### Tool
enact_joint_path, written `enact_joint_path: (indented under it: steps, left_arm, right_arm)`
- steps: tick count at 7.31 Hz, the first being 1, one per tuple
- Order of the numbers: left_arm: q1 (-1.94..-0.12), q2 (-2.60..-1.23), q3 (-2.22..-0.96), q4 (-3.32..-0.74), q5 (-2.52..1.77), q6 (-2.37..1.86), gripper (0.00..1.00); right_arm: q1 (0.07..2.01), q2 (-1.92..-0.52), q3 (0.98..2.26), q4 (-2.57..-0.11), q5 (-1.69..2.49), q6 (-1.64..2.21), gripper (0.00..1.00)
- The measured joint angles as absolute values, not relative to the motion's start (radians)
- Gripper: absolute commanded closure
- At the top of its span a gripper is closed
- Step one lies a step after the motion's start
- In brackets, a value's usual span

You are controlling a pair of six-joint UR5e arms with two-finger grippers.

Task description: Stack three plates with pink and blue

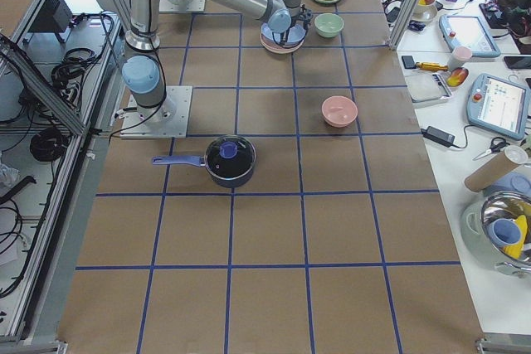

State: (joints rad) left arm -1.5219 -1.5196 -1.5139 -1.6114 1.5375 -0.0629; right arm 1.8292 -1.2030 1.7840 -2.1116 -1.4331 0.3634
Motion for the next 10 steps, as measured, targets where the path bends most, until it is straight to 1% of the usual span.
enact_joint_path:
  steps: [1, 3, 5, 8, 10]
  left_arm:
    - [-1.522, -1.519, -1.514, -1.612, 1.538, -0.063, 0.00]
    - [-1.522, -1.519, -1.514, -1.612, 1.538, -0.063, 0.00]
    - [-1.522, -1.519, -1.514, -1.612, 1.539, -0.063, 0.00]
    - [-1.522, -1.518, -1.514, -1.612, 1.539, -0.063, 0.00]
    - [-1.522, -1.515, -1.517, -1.613, 1.541, -0.063, 0.00]
  right_arm:
    - [1.829, -1.203, 1.784, -2.118, -1.445, 0.363, 0.20]
    - [1.828, -1.208, 1.782, -2.125, -1.453, 0.361, 0.17]
    - [1.822, -1.217, 1.764, -2.126, -1.454, 0.347, 0.17]
    - [1.794, -1.259, 1.676, -2.089, -1.479, 0.230, 0.17]
    - [1.771, -1.304, 1.636, -2.022, -1.513, 0.163, 0.17]
